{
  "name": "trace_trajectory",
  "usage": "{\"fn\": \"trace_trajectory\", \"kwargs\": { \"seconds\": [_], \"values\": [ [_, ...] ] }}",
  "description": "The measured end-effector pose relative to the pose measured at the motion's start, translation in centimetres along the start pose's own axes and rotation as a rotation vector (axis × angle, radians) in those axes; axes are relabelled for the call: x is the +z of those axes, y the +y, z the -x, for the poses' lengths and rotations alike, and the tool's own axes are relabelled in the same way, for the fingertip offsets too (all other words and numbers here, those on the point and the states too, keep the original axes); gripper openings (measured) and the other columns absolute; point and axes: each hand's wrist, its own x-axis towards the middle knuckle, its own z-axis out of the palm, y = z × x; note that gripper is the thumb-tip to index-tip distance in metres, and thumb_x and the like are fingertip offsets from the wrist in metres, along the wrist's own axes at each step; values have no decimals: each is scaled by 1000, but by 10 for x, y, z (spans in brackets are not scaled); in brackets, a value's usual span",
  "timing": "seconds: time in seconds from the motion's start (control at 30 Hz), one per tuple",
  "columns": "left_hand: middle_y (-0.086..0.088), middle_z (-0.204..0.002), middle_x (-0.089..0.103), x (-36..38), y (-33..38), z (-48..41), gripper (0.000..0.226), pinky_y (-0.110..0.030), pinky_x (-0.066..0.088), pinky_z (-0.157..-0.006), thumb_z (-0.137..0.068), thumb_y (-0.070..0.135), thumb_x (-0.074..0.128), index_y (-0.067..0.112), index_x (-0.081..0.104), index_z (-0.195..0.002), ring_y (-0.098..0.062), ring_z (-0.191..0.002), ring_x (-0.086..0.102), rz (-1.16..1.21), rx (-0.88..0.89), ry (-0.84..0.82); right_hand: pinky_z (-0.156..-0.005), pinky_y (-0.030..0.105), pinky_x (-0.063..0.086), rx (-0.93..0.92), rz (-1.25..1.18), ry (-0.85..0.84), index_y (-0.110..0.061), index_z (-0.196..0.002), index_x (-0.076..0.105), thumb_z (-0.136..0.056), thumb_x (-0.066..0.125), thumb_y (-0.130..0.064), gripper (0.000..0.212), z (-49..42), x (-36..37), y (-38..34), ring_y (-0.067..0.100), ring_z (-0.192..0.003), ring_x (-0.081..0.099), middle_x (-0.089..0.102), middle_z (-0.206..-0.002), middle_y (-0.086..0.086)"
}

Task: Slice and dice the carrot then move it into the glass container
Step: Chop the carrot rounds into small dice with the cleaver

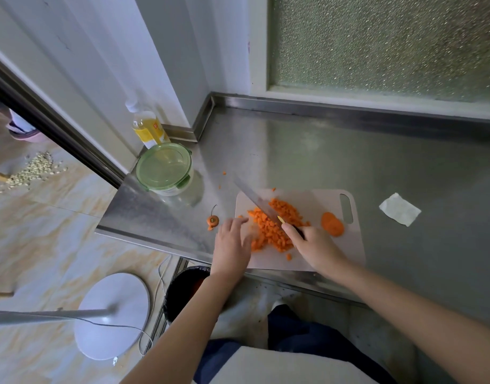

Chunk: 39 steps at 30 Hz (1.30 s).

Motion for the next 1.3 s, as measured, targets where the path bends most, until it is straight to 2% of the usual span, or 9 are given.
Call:
{"fn": "trace_trajectory", "kwargs": {
  "seconds": [0.1, 0.17, 0.33, 0.43, 0.53, 0.73, 1.03, 1.2, 1.3],
  "values": [
    [-6, -100, 54, -19, 10, 1, 22, -32, 39, -87, -86, 6, 50, 14, 56, -105, -20, -94, 47, 44, 153, 312, -43, 19, 26, -139, 290, 40, -15, -71, 59, -91, 42, -59, 51, 4, -7, 4, 5, -48, 43, 45, -52, -8],
    [-4, -97, 54, -29, 17, -4, 18, -25, 35, -83, -86, 10, 47, 17, 55, -100, -17, -91, 45, 50, 250, 364, -39, 18, 22, -265, 483, 99, -18, -72, 59, -87, 49, -61, 47, 6, -10, 6, 4, -46, 40, 44, -52, -11],
    [0, -109, 57, -33, 22, -22, 29, -25, 30, -89, -82, 21, 65, 17, 64, -111, -20, -105, 49, 0, 273, 83, -37, 19, 18, -571, 675, 289, -20, -51, 54, -67, 76, -57, 46, 4, -7, 16, 11, -34, 44, 46, -41, -6],
    [1, -127, 53, -28, 22, -30, 49, -29, 27, -97, -83, 29, 68, 22, 54, -130, -22, -121, 42, -88, 243, -193, -40, 19, 20, -660, 694, 328, -22, -50, 48, -77, 53, -62, 49, 4, -6, 23, 10, -38, 47, 49, -44, -7],
    [0, -132, 51, -24, 25, -33, 58, -32, 30, -104, -83, 32, 69, 24, 47, -135, -19, -125, 41, -81, 212, -408, -43, 18, 18, -724, 743, 330, -20, -50, 53, -69, 63, -61, 46, 7, -9, 22, 10, -39, 48, 50, -45, -7],
    [-2, -123, 57, -25, 37, -42, 51, -16, 35, -83, -80, 22, 73, 21, 56, -128, -13, -106, 50, -4, 139, -606, -44, 17, 19, -747, 751, 326, -22, -54, 58, -79, 35, -64, 54, 10, -11, 27, 7, -41, 51, 51, -47, -9],
    [-6, -112, 63, -29, 29, -66, 23, -11, 33, -77, -91, 6, 56, 4, 60, -114, -12, -97, 52, -21, 144, -725, -37, 19, 32, -814, 706, 283, -20, -61, 65, -78, 39, -64, 53, -7, -4, 26, 10, -44, 54, 52, -50, -10],
    [-6, -101, 57, -27, 25, -72, 23, -24, 43, -74, -92, -2, 44, 7, 60, -106, -17, -87, 52, 111, -10, -588, -38, 16, 27, -804, 740, 277, -22, -58, 62, -76, 48, -65, 48, -12, -6, 21, 8, -42, 51, 49, -48, -11],
    [-7, -106, 57, -27, 18, -76, 26, -18, 38, -69, -92, -5, 39, 5, 57, -107, -11, -79, 50, 123, -40, -414, -39, 17, 22, -768, 743, 286, -22, -54, 58, -76, 40, -63, 50, -14, -8, 20, 8, -40, 49, 46, -45, -11]
  ]
}}
